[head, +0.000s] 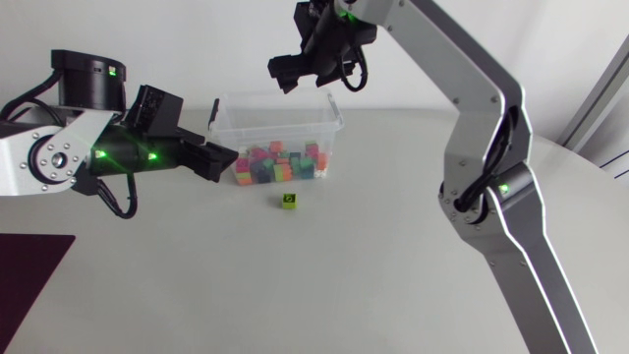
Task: Place the duplo bricks in the container
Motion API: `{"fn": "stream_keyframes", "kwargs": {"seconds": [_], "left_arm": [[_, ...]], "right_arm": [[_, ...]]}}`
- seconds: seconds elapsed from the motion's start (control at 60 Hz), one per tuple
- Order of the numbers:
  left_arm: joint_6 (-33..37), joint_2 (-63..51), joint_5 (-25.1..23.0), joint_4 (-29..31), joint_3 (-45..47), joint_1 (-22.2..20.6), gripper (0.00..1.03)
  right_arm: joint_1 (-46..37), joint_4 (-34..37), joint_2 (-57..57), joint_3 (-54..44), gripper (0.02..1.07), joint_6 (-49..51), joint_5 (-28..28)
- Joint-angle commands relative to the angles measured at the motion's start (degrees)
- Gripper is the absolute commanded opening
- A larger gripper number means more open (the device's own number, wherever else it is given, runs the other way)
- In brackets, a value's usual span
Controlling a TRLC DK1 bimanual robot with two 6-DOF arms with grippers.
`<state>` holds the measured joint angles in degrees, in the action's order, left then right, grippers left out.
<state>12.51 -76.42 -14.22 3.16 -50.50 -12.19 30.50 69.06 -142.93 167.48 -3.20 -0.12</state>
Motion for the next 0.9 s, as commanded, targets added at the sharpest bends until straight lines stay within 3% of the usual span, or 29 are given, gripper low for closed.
{"fn": "stream_keyframes", "kwargs": {"seconds": [0.0,0.267,0.5,0.883], "left_arm": [[1.0,0.4,0.2,0.4,0.1,0.1,0.99],[1.0,-2.1,3.0,2.6,-1.1,-5.1,0.99],[3.0,-9.9,4.4,3.9,-2.1,-9.8,0.99],[5.3,-25.2,4.3,3.8,-10.6,-10.9,0.99]], "right_arm": [[-1.2,3.9,5.3,-4.7,1.03,-0.3,-0.9],[-3.8,5.9,15.4,-22.5,1.03,-0.8,-1.5],[-3.9,-3.8,25.0,-43.8,1.03,0.6,-0.8],[-3.4,-16.0,33.8,-67.5,1.03,2.5,1.3]]}}
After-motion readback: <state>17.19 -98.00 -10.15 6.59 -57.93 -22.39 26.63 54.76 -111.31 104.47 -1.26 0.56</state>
